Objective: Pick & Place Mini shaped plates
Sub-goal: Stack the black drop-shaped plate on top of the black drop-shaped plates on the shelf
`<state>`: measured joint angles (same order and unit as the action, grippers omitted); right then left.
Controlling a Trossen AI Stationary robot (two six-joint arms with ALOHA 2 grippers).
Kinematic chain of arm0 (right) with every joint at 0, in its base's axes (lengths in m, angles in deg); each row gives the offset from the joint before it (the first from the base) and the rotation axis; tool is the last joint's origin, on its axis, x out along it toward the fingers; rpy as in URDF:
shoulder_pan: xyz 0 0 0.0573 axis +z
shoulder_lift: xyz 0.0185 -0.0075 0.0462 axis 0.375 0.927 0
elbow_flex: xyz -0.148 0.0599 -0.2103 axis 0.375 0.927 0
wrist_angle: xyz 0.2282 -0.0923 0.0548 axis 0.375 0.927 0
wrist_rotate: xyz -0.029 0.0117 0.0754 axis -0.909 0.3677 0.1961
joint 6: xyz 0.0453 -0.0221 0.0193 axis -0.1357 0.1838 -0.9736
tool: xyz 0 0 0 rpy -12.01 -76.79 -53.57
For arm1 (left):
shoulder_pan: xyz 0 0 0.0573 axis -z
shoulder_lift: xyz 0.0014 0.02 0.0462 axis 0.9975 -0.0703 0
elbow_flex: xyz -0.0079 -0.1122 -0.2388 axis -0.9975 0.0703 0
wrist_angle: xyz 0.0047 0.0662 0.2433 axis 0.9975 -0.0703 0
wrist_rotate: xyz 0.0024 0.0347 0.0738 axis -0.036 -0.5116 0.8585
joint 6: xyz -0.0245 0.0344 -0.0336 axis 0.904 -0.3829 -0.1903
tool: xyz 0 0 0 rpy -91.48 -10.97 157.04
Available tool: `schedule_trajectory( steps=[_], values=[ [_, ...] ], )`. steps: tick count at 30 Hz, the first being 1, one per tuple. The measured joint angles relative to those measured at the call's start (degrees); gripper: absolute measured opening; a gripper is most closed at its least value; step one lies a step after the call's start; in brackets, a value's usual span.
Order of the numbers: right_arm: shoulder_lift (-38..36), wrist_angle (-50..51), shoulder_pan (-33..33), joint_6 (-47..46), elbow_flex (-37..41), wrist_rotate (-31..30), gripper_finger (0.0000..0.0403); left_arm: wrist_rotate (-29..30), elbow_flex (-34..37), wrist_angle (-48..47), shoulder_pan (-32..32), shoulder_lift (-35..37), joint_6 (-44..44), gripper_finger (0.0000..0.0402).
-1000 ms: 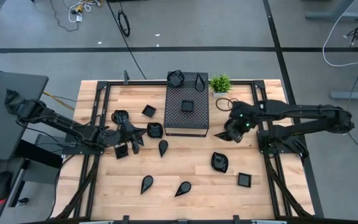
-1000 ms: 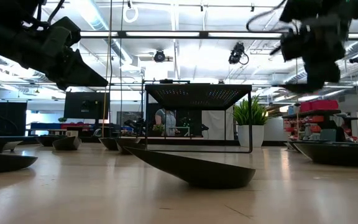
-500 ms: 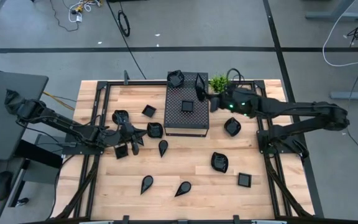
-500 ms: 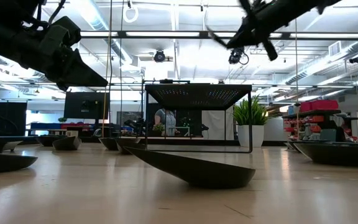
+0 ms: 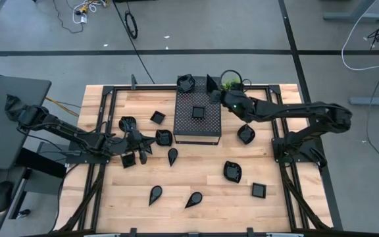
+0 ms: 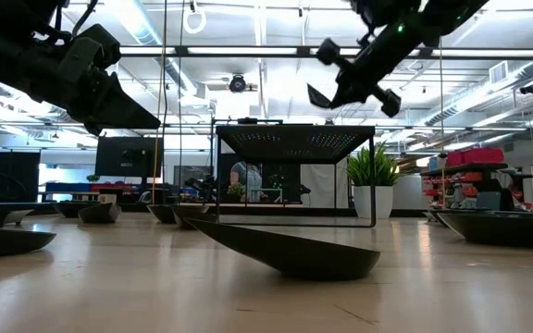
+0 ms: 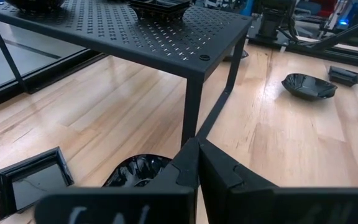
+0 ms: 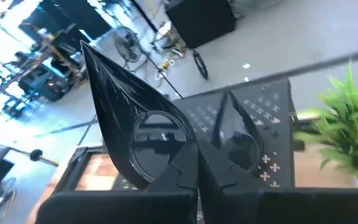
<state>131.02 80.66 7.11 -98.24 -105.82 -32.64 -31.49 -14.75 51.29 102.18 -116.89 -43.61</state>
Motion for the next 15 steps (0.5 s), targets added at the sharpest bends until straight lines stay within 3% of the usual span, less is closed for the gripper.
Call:
schedule_trajectory(
  steps=[7, 15],
  values=[
    [1.82, 2.89, -5.02, -8.70, -0.02, 7.56, 0.0000, -0.58, 0.00, 0.00, 0.00, 0.00, -0.02, 0.0016],
    [3.97, 3.19, -8.12, -12.18, 0.01, 12.01, 0.0000, -0.61, 0.00, 0.35, 0.00, 0.00, -0.20, 0.0016]
  ],
)
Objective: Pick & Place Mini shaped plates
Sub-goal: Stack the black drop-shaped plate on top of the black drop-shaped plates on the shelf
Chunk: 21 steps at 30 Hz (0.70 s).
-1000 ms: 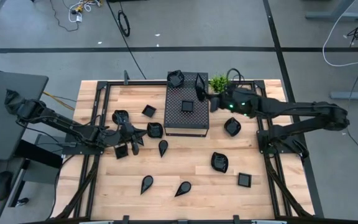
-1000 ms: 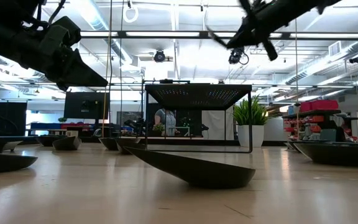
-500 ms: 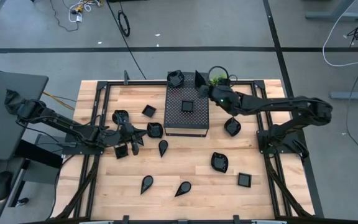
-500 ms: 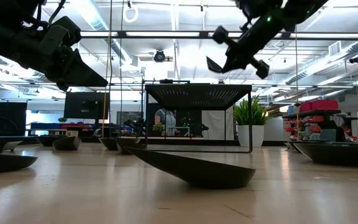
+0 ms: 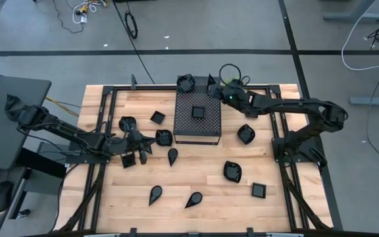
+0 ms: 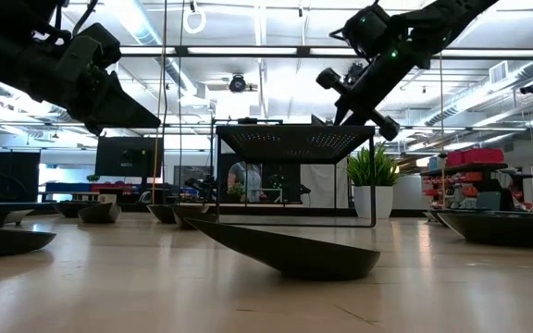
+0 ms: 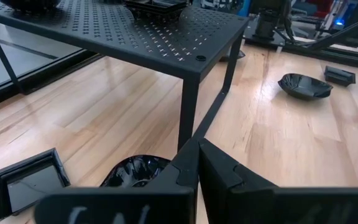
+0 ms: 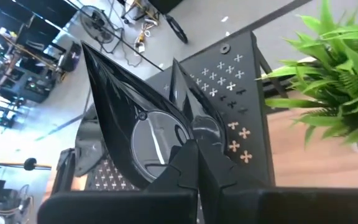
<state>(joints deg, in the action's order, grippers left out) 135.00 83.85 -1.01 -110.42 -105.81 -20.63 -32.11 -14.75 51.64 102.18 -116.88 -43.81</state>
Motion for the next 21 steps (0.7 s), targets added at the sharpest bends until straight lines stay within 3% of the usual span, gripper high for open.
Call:
schedule_trajectory(
  steps=[21],
  values=[
    [2.77, -0.46, -1.33, -2.18, 0.00, 1.38, 0.0029, 0.01, 0.00, 1.64, -0.02, -0.01, -1.86, 0.0016]
  ],
)
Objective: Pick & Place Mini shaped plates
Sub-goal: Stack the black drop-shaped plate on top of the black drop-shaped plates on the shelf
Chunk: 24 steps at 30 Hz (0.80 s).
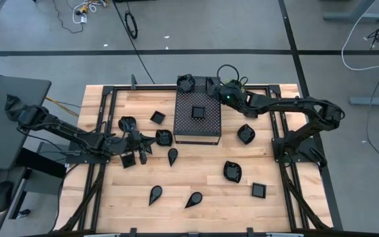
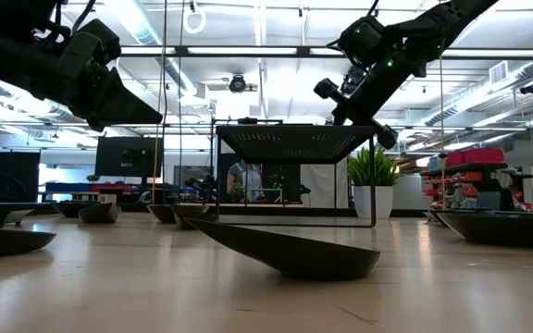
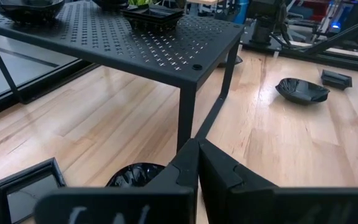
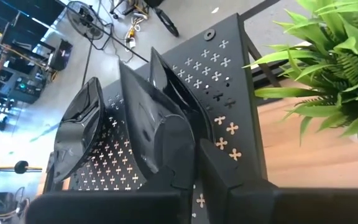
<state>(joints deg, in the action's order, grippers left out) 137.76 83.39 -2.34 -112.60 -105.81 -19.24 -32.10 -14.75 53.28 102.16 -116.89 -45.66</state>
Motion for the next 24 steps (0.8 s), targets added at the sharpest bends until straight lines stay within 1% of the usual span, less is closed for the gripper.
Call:
schedule_trajectory(
  steps=[11, 19, 24],
  values=[
    [-0.02, -0.09, 0.02, -0.20, 0.00, -1.83, 0.0074, -0.01, 0.00, 0.00, 0.00, -0.01, 0.04, 0.0016],
    [-0.22, -1.26, 0.07, 2.18, 0.00, -0.97, 0.0098, -1.57, 0.00, -0.02, 0.02, 0.01, 0.11, 0.0016],
    [-2.14, -1.25, 0.12, 5.70, 0.00, 0.18, 0.0111, -1.96, 0.00, -0.05, 0.02, 0.01, 0.54, 0.0016]
  ],
)
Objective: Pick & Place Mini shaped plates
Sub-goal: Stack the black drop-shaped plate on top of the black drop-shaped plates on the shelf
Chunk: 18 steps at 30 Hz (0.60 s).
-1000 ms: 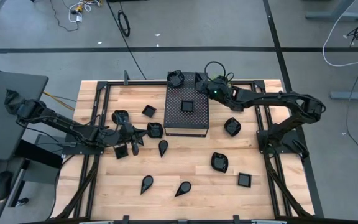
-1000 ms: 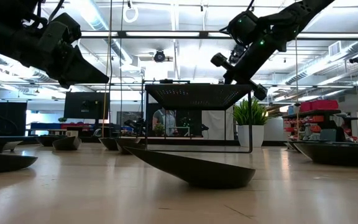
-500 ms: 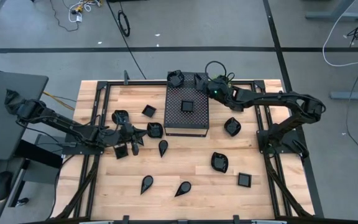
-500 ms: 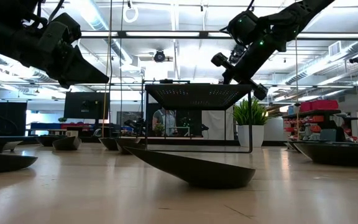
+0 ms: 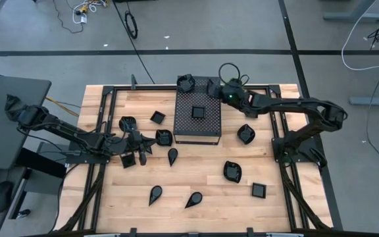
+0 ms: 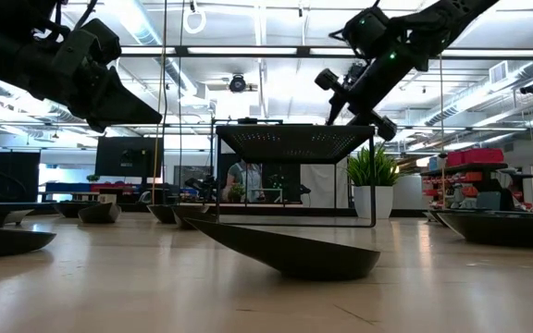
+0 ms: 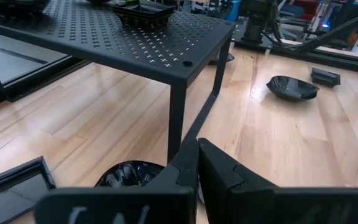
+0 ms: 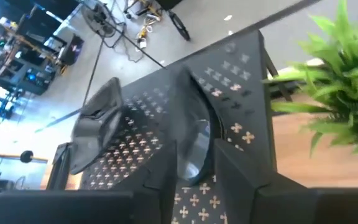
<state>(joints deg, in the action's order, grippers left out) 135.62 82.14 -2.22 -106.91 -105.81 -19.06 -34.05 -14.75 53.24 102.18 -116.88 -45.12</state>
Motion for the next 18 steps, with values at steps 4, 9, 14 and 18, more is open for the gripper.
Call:
schedule_trajectory(
  steps=[4, 9, 14, 18],
  values=[
    [-1.73, 0.94, 0.15, 2.11, 0.00, 0.49, 0.0116, -0.02, 0.00, -0.02, 0.00, -0.02, 0.01, 0.0016],
    [-2.21, 0.43, 0.63, 5.15, 0.00, 0.50, 0.0116, -0.02, 0.00, 0.00, 0.00, 0.00, 0.03, 0.0016],
    [-2.19, 1.81, 1.18, 7.98, 0.00, 1.52, 0.0115, -0.02, 0.00, -0.02, 0.00, 0.00, 0.03, 0.0016],
    [-1.72, 1.40, 1.24, 8.13, 0.00, 1.46, 0.0102, -0.02, 0.00, 0.00, 0.00, -0.02, 0.03, 0.0016]
  ],
)
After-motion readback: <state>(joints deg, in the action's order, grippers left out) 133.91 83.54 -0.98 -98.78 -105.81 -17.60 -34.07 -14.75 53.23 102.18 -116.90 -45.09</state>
